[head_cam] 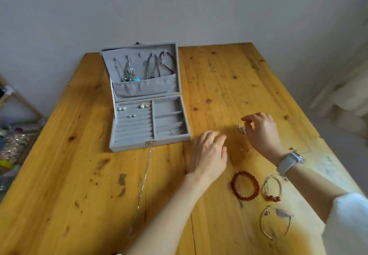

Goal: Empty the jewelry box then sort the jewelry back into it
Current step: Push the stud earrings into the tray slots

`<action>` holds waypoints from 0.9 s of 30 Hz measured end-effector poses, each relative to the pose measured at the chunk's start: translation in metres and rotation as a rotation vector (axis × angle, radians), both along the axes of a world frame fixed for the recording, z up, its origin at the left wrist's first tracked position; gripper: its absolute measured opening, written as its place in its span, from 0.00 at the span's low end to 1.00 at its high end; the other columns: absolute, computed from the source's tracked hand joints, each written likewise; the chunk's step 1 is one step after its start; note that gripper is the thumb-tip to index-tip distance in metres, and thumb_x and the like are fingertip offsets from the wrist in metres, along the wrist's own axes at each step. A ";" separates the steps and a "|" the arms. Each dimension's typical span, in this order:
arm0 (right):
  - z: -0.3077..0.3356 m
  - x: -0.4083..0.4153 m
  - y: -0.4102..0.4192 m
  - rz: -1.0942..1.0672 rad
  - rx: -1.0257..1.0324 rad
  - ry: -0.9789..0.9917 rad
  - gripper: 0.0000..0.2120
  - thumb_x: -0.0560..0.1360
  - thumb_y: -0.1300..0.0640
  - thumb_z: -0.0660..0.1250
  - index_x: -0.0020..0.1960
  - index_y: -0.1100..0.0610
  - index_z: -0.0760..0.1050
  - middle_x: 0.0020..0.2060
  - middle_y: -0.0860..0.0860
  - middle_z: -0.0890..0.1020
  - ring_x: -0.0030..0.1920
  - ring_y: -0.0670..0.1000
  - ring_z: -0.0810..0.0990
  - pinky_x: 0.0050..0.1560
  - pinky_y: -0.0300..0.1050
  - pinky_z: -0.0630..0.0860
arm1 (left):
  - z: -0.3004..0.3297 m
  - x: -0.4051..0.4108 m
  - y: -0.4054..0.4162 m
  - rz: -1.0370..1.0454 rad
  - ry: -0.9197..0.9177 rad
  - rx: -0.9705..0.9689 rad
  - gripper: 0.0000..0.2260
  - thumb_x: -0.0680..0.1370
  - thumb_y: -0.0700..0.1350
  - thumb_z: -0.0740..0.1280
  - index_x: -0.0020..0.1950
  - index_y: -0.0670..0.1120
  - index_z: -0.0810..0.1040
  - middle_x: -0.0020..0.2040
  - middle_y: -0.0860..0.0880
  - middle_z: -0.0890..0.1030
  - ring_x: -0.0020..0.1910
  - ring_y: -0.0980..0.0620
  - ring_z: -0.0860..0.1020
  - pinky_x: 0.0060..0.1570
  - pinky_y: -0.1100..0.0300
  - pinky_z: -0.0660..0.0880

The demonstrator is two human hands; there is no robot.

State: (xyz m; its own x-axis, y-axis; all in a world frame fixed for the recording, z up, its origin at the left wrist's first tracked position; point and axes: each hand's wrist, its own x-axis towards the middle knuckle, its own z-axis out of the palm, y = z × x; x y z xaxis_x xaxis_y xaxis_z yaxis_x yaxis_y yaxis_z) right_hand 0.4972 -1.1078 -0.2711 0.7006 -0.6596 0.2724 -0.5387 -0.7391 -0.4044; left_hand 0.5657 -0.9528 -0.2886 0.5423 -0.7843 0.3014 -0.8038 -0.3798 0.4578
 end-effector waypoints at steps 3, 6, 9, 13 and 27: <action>-0.004 -0.006 -0.009 -0.029 0.034 0.125 0.13 0.77 0.57 0.61 0.59 0.59 0.76 0.55 0.59 0.76 0.56 0.60 0.70 0.54 0.54 0.68 | -0.016 -0.007 0.001 0.025 -0.009 0.092 0.17 0.78 0.48 0.59 0.64 0.45 0.74 0.66 0.46 0.72 0.68 0.46 0.65 0.67 0.48 0.61; -0.009 -0.006 -0.008 -0.015 0.019 0.181 0.12 0.78 0.56 0.59 0.59 0.57 0.76 0.56 0.57 0.76 0.56 0.59 0.69 0.53 0.51 0.65 | -0.021 -0.006 0.002 0.038 -0.018 0.082 0.18 0.77 0.50 0.56 0.64 0.46 0.74 0.66 0.47 0.72 0.69 0.47 0.65 0.68 0.48 0.61; -0.010 -0.004 -0.005 -0.023 0.038 0.151 0.10 0.78 0.58 0.59 0.55 0.57 0.77 0.53 0.57 0.76 0.54 0.58 0.69 0.50 0.49 0.63 | -0.019 -0.005 0.003 0.045 -0.027 0.080 0.22 0.76 0.53 0.51 0.63 0.47 0.75 0.65 0.48 0.73 0.68 0.48 0.66 0.67 0.49 0.60; -0.010 -0.006 0.002 0.005 0.054 0.113 0.08 0.77 0.60 0.60 0.53 0.58 0.76 0.51 0.56 0.77 0.52 0.57 0.70 0.49 0.48 0.63 | -0.022 -0.004 0.004 0.036 0.003 0.057 0.22 0.76 0.54 0.52 0.63 0.47 0.75 0.66 0.49 0.73 0.68 0.49 0.66 0.67 0.51 0.60; 0.024 -0.060 0.004 -0.109 0.515 -0.482 0.02 0.75 0.61 0.64 0.44 0.56 0.76 0.36 0.47 0.79 0.39 0.45 0.76 0.38 0.34 0.72 | 0.011 0.003 -0.060 0.020 0.190 0.166 0.15 0.79 0.47 0.60 0.65 0.48 0.73 0.61 0.48 0.74 0.61 0.49 0.69 0.57 0.55 0.68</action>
State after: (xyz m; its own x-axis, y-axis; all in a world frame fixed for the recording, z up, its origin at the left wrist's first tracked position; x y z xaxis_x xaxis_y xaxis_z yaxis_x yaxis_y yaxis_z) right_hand 0.4367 -1.1036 -0.2469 0.5031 -0.8472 0.1704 -0.2721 -0.3425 -0.8993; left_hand 0.5686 -1.0129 -0.2781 0.5932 -0.8027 0.0607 -0.7005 -0.4776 0.5302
